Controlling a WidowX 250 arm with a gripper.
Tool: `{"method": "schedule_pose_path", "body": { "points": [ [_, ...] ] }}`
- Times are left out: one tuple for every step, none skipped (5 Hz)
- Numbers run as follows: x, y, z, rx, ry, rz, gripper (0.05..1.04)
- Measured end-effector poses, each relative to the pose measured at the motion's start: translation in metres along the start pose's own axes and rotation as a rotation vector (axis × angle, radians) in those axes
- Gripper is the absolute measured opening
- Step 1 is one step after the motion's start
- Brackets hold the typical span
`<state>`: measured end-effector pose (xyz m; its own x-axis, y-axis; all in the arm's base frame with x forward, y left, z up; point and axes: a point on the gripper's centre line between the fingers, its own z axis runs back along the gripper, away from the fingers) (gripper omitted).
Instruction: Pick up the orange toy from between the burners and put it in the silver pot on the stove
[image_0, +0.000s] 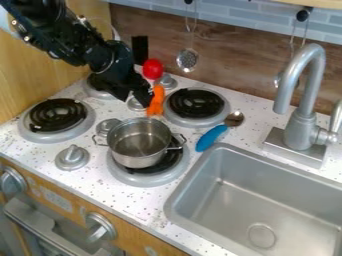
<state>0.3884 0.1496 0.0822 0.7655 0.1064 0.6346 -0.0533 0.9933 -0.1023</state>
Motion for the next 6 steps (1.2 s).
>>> {"method": "schedule_pose_path", "body": {
  "points": [
    [-0.011, -0.004, -0.012, -0.018, 0.037, 0.010, 1.001],
    [0.002, 0.001, -0.035, -0.027, 0.058, 0.013, 1.000],
    [0.020, 0.000, -0.055, -0.012, 0.057, 0.000, 1.000],
    [0.038, -0.008, -0.070, -0.040, 0.032, -0.020, 1.000],
    [0.054, -0.014, -0.075, -0.084, 0.004, -0.028, 1.000],
    [0.058, -0.019, -0.086, -0.132, -0.003, -0.038, 1.000]
  ]
}}
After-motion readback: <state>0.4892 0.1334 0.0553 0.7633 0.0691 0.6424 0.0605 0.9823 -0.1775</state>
